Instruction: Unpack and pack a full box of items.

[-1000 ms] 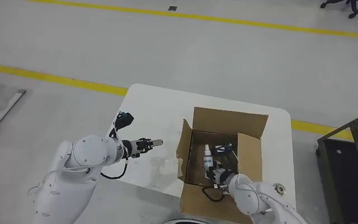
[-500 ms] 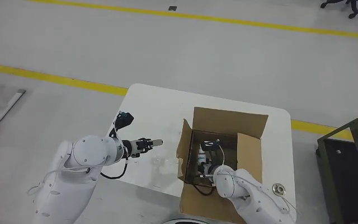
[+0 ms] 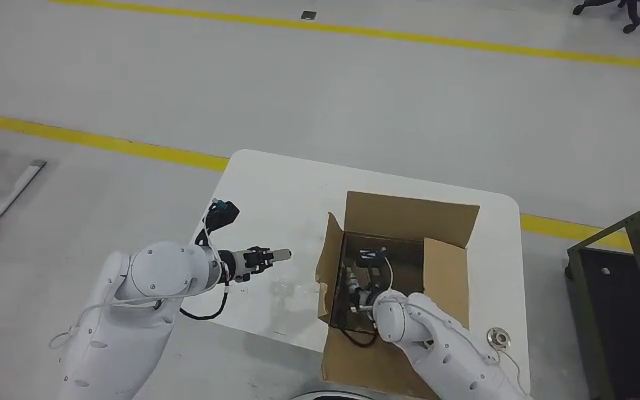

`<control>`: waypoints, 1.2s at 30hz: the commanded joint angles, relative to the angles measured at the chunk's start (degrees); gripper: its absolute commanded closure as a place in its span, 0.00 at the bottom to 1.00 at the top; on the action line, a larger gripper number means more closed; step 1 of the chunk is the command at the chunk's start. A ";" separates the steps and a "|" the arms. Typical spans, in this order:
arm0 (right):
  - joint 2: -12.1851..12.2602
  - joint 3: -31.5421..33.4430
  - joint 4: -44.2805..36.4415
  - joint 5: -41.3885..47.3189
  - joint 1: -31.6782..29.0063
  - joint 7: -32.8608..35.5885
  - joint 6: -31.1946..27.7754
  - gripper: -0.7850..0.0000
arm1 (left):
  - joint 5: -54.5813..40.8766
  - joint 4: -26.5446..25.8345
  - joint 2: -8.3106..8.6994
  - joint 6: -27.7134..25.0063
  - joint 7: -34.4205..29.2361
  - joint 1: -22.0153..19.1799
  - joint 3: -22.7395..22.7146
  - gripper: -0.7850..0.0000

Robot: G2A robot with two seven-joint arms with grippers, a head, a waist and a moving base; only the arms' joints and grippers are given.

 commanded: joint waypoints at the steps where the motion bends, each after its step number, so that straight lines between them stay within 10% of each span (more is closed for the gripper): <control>1: 0.03 -0.08 -0.23 -2.11 -0.13 -0.63 0.68 0.50 | 0.00 0.00 0.00 0.00 0.00 0.00 0.00 0.00; 3: 0.07 -0.56 -1.64 -4.23 -0.82 -0.51 1.41 0.28 | 0.00 0.00 0.00 0.00 0.00 0.00 0.00 0.00; 36: 5.34 26.72 -38.09 -20.72 -27.96 5.78 -0.66 0.00 | 0.00 0.00 0.00 0.00 0.00 0.00 0.00 0.00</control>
